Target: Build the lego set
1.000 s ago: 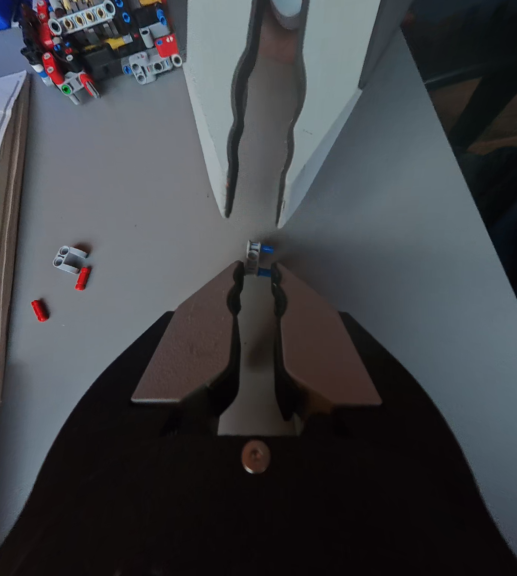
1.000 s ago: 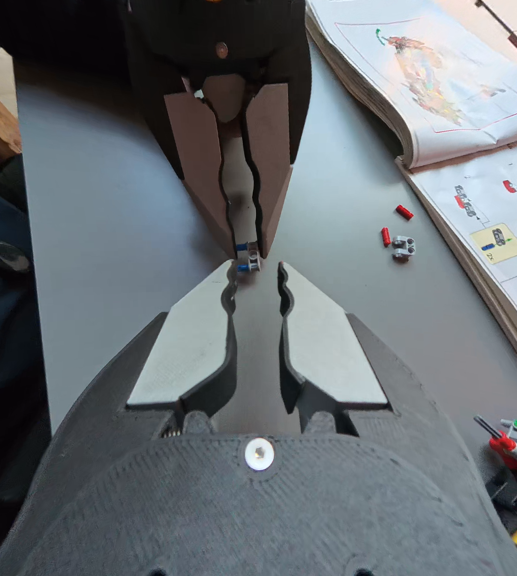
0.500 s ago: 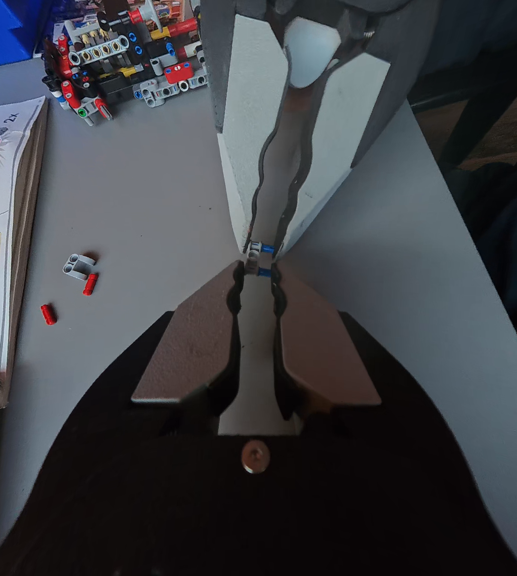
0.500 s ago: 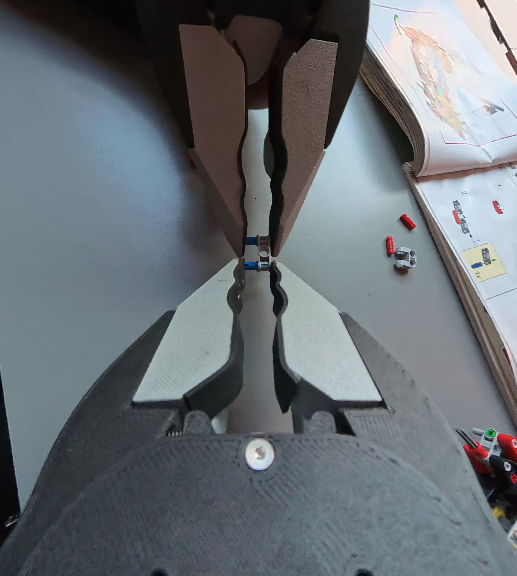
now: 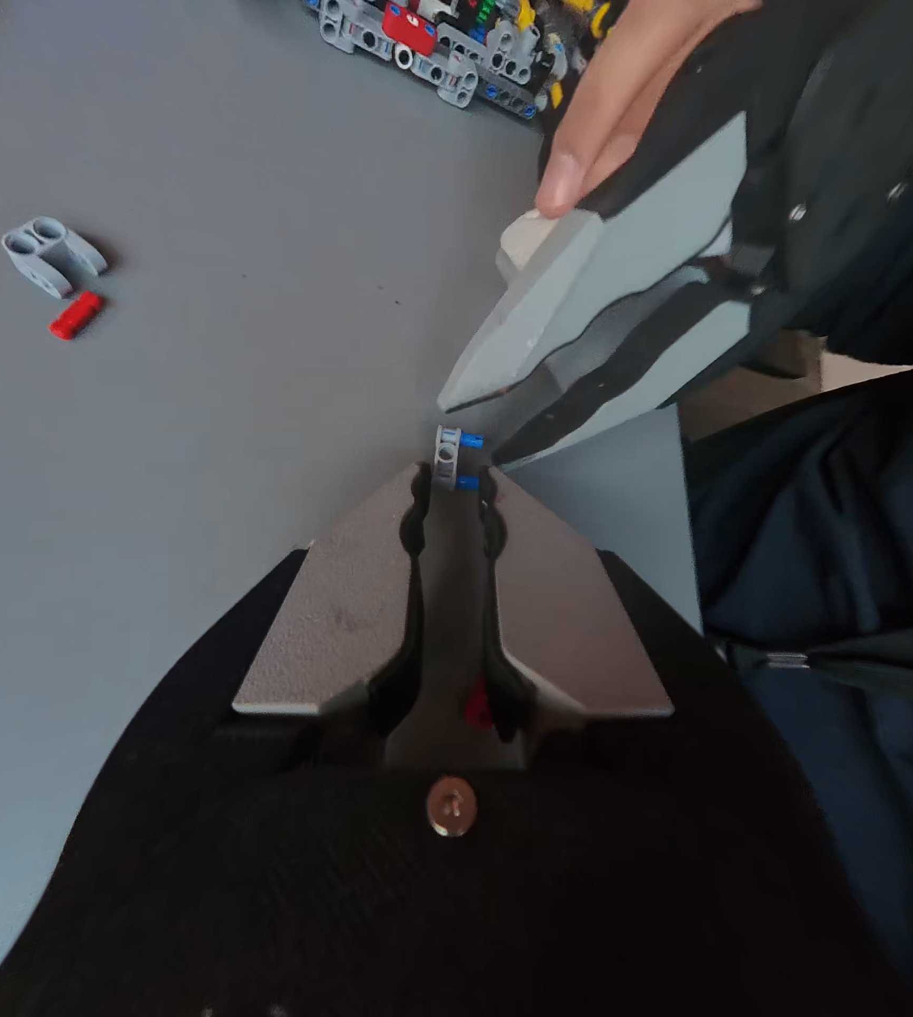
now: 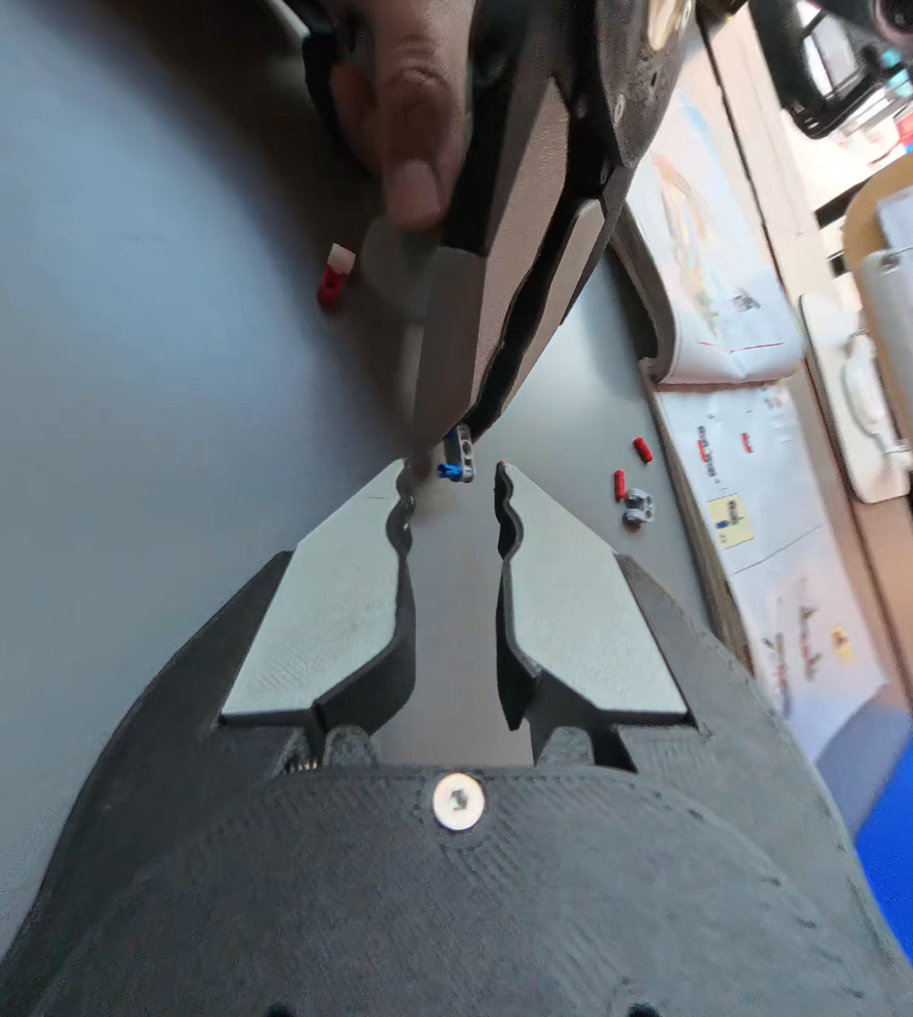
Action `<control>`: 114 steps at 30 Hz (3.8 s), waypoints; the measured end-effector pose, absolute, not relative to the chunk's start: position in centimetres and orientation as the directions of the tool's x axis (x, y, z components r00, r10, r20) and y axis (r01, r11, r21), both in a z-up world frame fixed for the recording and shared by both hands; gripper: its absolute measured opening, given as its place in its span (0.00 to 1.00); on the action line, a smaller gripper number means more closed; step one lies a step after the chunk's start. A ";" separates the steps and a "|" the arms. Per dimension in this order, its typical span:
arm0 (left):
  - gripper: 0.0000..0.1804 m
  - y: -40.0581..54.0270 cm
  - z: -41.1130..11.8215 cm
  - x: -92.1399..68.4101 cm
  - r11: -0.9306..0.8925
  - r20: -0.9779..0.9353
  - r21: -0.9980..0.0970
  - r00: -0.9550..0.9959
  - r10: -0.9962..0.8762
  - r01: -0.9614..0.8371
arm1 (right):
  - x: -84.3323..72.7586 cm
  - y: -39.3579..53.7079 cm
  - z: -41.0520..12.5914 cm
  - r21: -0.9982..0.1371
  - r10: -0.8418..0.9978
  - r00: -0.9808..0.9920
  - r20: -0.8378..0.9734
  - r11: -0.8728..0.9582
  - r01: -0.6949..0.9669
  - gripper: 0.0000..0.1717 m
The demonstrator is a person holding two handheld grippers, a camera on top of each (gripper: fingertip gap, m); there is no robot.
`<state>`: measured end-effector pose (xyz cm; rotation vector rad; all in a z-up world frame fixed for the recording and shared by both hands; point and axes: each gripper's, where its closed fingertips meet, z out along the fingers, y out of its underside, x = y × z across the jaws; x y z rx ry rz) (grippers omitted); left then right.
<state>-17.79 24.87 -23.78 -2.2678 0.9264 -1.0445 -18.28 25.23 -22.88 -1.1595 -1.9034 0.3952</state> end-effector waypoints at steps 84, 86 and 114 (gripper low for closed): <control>0.16 19.5 -15.5 -31.1 -0.455 0.052 -0.817 0.741 -0.670 -0.353 | -18.2 30.8 -16.7 -0.938 0.982 0.113 0.148 0.104 0.330 0.16; 0.15 18.0 -15.1 -32.4 -0.461 0.064 -0.838 0.785 -0.616 -0.293 | -18.0 31.5 -16.1 -0.946 0.972 0.167 0.168 0.112 0.305 0.16; 0.09 19.7 -21.2 -36.5 -0.599 0.008 -0.733 0.876 -0.482 -0.323 | -18.9 31.3 -17.8 -0.935 0.978 0.142 0.153 0.096 0.342 0.13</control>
